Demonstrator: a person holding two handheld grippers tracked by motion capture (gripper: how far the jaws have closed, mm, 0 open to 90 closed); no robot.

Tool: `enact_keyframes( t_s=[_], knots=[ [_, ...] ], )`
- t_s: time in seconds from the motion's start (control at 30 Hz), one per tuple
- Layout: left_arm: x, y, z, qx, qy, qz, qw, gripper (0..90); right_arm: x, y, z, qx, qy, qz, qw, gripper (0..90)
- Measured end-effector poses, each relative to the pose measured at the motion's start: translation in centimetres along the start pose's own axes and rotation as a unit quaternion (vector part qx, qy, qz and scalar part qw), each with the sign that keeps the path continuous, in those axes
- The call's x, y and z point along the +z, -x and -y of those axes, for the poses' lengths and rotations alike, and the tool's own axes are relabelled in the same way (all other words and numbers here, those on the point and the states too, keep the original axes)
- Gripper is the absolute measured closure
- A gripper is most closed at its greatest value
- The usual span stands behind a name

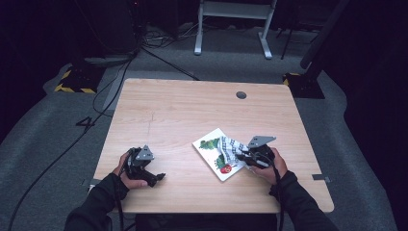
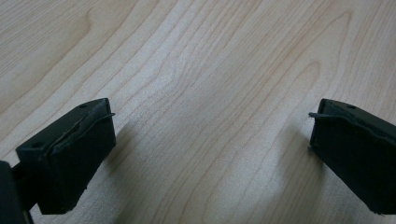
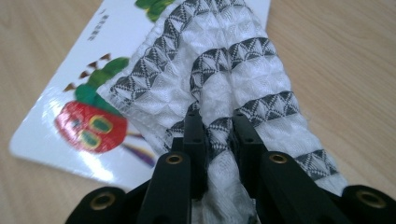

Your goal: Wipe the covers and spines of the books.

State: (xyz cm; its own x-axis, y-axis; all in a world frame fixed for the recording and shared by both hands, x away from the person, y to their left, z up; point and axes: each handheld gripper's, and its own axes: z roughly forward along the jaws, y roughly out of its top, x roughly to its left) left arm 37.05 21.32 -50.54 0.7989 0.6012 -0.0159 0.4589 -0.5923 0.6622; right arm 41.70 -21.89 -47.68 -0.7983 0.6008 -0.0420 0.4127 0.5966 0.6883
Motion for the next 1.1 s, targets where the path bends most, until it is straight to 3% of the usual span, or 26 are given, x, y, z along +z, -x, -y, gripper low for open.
enact_keyframes(
  t_s=[0.23, 0.33, 0.5, 0.73, 0.9, 1.1],
  knots=[
    [0.0, 0.0, 0.0, 0.000, 0.000, 0.000, 1.0000, 0.5, 3.2, 2.3, -3.5, 0.014, -0.004, 0.014, 0.9998, 79.1],
    [0.0, 0.0, 0.0, 0.000, 0.000, 0.000, 1.0000, 0.5, 4.2, 2.7, -4.5, 0.019, -0.004, 0.015, 0.9997, 79.1],
    [0.0, 0.0, 0.0, 0.001, 0.000, 0.001, 1.0000, 0.5, 6.5, 2.4, -7.6, 0.000, -0.020, 0.031, 0.9993, 79.0],
    [0.0, 0.0, 0.0, 0.002, 0.001, 0.002, 1.0000, 0.5, 8.5, 0.9, -10.0, -0.024, -0.025, 0.026, 0.9991, 79.3],
    [0.0, 0.0, 0.0, 0.003, 0.000, 0.002, 1.0000, 0.5, 9.4, -1.8, -10.9, -0.052, -0.015, -0.015, 0.9984, 79.5],
    [0.0, 0.0, 0.0, 0.003, 0.000, 0.002, 1.0000, 0.5, 8.7, -4.3, -10.0, -0.077, -0.003, -0.046, 0.9960, 79.6]
  ],
)
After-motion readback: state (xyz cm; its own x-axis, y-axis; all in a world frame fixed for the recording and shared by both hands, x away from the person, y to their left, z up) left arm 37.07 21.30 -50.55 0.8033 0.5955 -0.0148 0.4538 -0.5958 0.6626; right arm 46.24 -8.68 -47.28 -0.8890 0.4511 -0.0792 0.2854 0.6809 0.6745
